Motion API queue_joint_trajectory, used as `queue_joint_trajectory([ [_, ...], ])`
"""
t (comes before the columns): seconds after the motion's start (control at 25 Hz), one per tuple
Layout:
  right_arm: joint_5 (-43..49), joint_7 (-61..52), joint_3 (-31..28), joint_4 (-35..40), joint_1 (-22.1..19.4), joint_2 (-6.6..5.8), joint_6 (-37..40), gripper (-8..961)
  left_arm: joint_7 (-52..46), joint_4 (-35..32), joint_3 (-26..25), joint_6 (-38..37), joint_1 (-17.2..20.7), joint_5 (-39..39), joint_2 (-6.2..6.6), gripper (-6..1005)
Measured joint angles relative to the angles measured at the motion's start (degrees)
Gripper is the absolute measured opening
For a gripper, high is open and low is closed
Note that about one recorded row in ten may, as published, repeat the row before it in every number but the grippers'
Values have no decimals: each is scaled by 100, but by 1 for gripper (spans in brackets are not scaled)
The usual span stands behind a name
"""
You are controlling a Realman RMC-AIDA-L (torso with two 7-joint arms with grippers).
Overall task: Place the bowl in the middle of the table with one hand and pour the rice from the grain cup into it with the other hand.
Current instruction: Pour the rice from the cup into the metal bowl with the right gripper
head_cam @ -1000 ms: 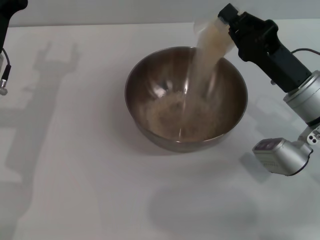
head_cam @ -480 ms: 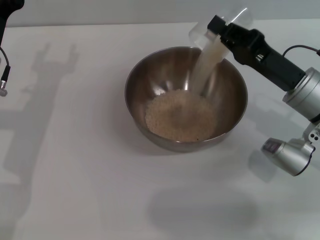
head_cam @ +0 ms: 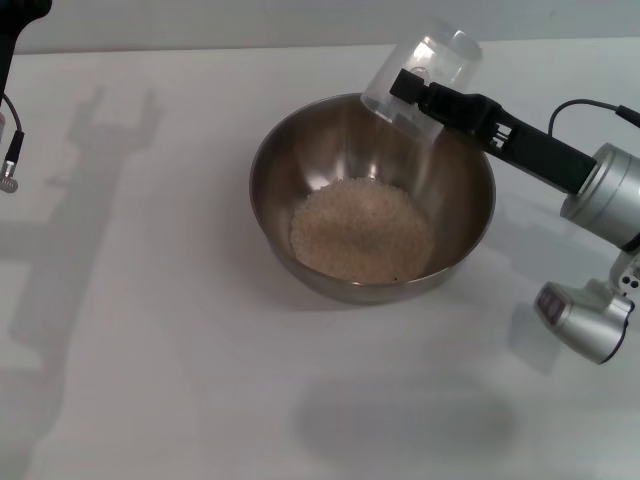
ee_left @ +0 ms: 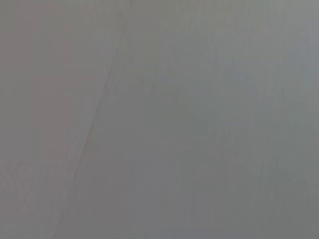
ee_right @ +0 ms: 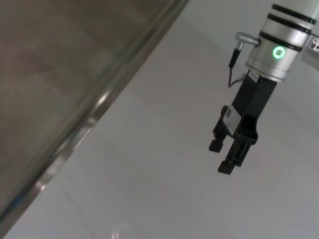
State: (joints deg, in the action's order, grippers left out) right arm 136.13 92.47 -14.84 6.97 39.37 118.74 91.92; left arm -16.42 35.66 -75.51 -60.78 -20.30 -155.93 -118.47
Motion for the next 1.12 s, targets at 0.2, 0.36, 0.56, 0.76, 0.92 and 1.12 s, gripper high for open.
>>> queue_joint_trajectory([
  [0.2, -144, 59, 73, 257, 43, -3, 335, 16, -46, 3, 8, -25, 23, 19, -1, 723],
  [0.36, -246, 58, 277, 251, -25, 6, 315, 16, -90, 3, 10, -26, 35, 10, -1, 723],
  [0.56, -562, 58, 461, 254, -17, 8, 278, 17, -91, -29, 10, -26, 35, 13, -1, 723],
  [0.76, -560, 57, 715, 244, -67, 18, 122, 17, -94, -5, 10, -31, 33, 0, -1, 723],
  [0.92, -848, 26, 712, 253, -11, 5, 102, 17, -130, 2, 10, -57, 10, -11, -1, 722],
  [1.12, -962, -3, 999, 236, -71, 19, 16, 16, -235, -8, 10, -91, -3, -13, -1, 722],
])
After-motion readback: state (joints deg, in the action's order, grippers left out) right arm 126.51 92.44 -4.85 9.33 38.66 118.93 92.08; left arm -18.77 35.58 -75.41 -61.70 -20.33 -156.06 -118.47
